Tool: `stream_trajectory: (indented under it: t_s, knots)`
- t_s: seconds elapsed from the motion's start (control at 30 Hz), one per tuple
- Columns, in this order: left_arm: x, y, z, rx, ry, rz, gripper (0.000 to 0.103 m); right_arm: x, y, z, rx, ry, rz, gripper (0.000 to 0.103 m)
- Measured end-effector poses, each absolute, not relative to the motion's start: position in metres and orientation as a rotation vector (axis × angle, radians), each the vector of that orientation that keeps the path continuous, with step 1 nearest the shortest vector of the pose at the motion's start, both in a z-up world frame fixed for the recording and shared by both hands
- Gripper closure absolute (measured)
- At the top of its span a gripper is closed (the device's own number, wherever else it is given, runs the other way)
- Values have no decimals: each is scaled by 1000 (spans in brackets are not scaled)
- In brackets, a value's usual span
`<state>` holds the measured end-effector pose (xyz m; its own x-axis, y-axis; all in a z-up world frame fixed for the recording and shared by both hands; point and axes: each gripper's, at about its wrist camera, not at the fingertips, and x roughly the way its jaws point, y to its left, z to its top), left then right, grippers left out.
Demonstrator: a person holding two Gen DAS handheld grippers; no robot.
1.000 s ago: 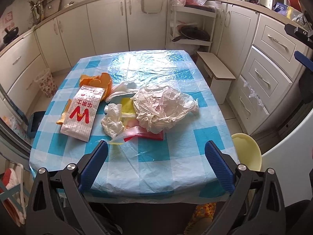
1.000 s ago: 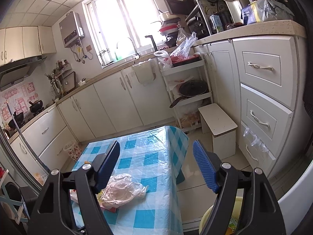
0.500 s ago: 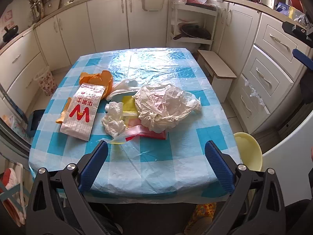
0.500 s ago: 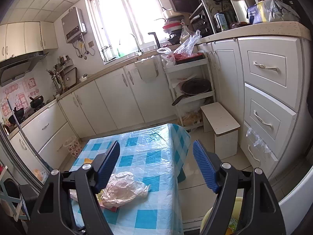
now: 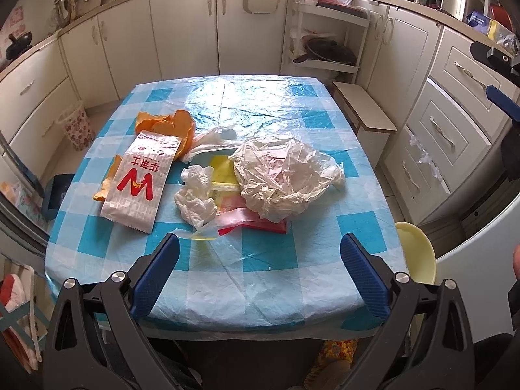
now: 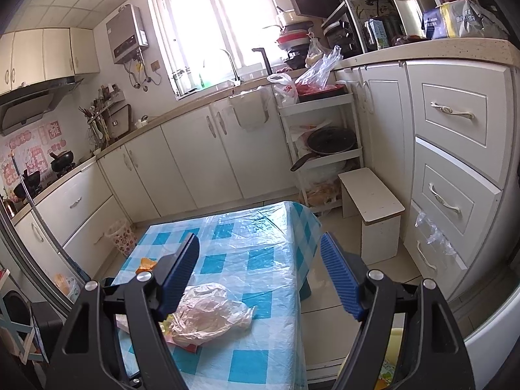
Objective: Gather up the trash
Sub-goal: 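Move both open grippers back over the table toward the remaining trash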
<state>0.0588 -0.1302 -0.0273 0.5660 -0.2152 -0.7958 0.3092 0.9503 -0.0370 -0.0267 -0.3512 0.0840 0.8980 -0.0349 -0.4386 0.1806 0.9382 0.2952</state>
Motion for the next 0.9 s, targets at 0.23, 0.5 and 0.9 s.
stream_trajectory:
  t_s: [0.23, 0.5, 0.9]
  knots:
    - [64, -115, -23, 116, 912, -303, 8, -18, -341, 82, 319, 457, -98, 29]
    - [90, -49, -14, 16, 917, -194, 8, -3, -324, 82, 309, 467, -71, 29]
    - [146, 79, -35, -177, 1049, 17, 8, 25, -289, 68, 276, 526, 2, 29]
